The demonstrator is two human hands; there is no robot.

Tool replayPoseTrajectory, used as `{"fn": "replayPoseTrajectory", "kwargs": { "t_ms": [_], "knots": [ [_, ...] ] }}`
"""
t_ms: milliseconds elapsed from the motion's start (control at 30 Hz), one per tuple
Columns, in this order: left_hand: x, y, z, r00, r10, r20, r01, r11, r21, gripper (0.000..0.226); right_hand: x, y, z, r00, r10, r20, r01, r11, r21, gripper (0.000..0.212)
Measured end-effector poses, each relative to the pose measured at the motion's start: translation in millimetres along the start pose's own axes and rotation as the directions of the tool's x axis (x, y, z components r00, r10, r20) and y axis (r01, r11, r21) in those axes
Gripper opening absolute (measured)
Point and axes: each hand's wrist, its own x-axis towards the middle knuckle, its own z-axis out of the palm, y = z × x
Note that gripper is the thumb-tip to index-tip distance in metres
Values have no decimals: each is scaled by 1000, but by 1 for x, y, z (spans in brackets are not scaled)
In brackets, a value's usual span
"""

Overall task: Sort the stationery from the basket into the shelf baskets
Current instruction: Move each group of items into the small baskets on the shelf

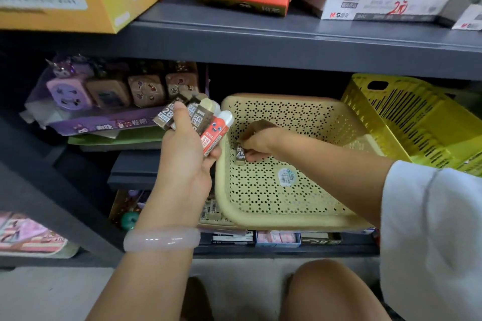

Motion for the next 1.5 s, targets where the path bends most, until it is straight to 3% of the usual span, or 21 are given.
{"fn": "replayPoseTrajectory", "kwargs": {
  "t_ms": [67,133,200,300,433,600,733,833,933,1033,1200,1500],
  "knots": [
    [0,0,1,1000,10,-9,-10,1000,-9,39,-7,-4,-3,996,-58,-65,60,998,31,23],
    [-1,1,1,1000,25,-19,-25,999,-19,39,-22,-6,-10,957,-220,-187,250,956,152,12],
    [-2,1,2,998,47,-34,-48,999,-14,40,-45,-9,-11,906,-380,-184,422,838,346,15],
    [-4,-1,5,995,88,-49,-87,996,17,45,-79,-12,-6,826,-550,-123,535,694,483,23],
    [-8,-4,9,993,114,-37,-113,993,26,50,-100,-13,1,765,-618,-181,627,652,426,11],
    [-10,-4,11,991,129,-36,-129,992,8,52,-99,-10,-1,752,-609,-252,650,622,437,10],
    [-9,-2,9,989,140,-41,-141,990,-22,39,-82,2,-24,804,-476,-355,594,639,489,7],
    [-9,-1,9,989,141,-51,-143,990,-22,30,-65,15,-30,925,-342,-164,377,879,291,6],
    [-8,-2,10,990,133,-48,-135,991,-24,31,-55,22,-17,982,-187,34,182,976,118,3],
    [-8,-3,9,991,128,-42,-129,992,-19,34,-46,24,-3,989,-96,116,87,993,83,10],
    [-6,-3,9,991,129,-32,-130,992,-9,33,-36,25,8,995,-63,71,54,991,120,11],
    [-6,-5,8,992,118,-34,-118,993,17,44,-41,23,6,994,-101,50,90,976,199,13]
  ]
}}
